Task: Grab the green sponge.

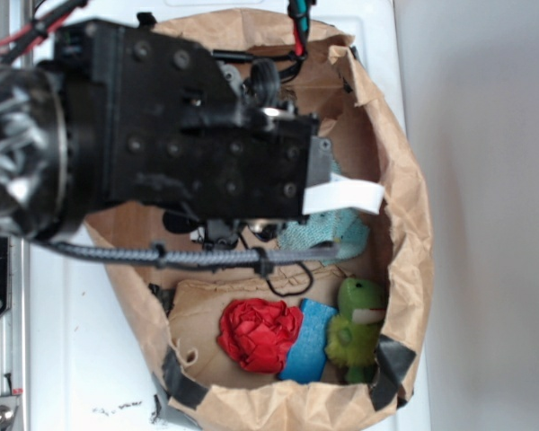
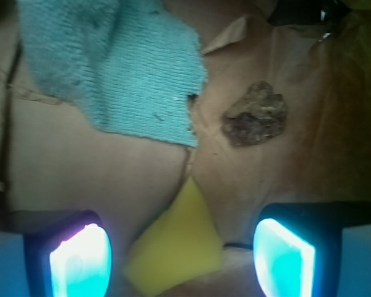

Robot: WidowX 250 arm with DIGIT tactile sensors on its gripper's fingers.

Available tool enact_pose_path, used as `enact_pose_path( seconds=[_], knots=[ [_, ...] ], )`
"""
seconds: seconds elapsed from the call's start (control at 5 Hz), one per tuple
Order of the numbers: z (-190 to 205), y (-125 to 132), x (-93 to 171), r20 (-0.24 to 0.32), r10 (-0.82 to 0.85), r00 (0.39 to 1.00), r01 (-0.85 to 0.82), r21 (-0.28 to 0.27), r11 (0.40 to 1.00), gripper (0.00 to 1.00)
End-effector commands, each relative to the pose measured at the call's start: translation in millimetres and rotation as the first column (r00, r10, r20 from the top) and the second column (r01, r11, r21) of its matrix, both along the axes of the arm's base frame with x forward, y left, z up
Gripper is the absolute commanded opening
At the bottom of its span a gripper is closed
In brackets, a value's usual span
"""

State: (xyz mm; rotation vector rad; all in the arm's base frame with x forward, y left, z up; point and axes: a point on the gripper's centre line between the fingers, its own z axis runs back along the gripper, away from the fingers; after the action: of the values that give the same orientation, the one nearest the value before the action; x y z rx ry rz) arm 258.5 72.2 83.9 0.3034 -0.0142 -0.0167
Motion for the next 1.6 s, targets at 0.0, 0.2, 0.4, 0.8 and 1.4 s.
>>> enact_pose_path(
  seconds=[0.0,0.2,0.4,0.8,1.4],
  knots=[
    [10,13,3,0.031,0.014,0.999,-0.015,0.022,1.000,1.00],
    [8,16,-3,-0.004,0.000,1.000,0.000,0.023,1.000,1.00],
    [13,18,-7,-0.019,-0.016,1.000,0.016,-0.027,1.000,1.00],
    [25,13,-15,-0.091,-0.048,0.995,0.038,-0.115,0.993,1.00],
    [23,7,-21,-0.032,-0.060,0.998,0.047,-0.305,0.951,1.00]
  ],
)
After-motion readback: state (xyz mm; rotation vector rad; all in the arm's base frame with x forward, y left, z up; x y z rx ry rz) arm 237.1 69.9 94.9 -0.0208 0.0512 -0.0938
